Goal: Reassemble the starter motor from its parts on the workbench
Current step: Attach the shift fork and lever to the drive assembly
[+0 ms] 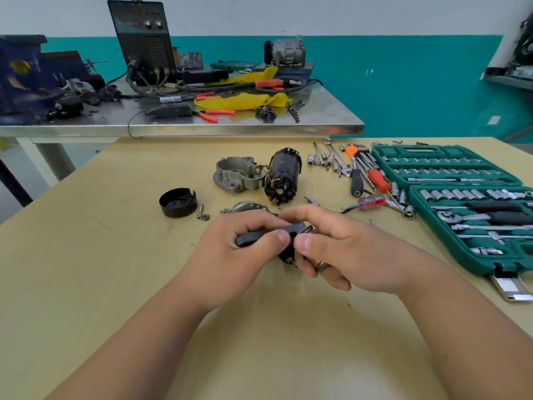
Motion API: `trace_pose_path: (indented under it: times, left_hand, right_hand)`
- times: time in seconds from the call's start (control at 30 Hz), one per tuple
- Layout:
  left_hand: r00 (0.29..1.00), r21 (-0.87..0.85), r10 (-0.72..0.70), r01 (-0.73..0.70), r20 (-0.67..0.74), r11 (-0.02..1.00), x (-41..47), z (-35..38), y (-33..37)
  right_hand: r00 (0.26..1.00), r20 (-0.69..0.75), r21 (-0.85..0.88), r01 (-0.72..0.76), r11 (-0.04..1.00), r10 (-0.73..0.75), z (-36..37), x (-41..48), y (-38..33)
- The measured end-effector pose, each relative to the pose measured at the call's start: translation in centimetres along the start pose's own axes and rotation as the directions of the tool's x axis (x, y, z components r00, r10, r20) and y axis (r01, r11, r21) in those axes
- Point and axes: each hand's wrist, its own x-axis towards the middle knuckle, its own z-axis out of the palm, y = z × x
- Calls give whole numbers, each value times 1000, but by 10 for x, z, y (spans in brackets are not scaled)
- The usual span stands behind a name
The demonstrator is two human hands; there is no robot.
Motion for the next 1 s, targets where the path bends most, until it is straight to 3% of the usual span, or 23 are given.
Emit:
trace_pose_path:
  times: [0.17,0.37,0.53,0.7,0.87,1.0]
  left_hand:
    - [1000,12,28,-28,6,1000,-2,2,-1]
    - [975,62,83,-71,-208,996,-6,14,-6]
    - [944,75,194,-180,-266,981,-10,24,-3]
    - [919,152,318,-288,-232,945,-13,22,-2]
    - [900,312,368,-288,-235,905,-12,5,-5]
    - [899,380,418,-344,-132,859,-8,-5,-8]
  right_hand:
    - [998,-52,-60,14,998,-17,2,3,2]
    - [960,-243,-182,97,978,-140,9,8,6]
    - [928,-321,-111,160,981,-188,20,9,4]
    - [908,-327,-110,237,965,-261,23,5,4]
    - [873,-286,-335,296,895,-396,23,-2,-1]
    - [860,-266,-487,270,831,-436,20,-1,-1]
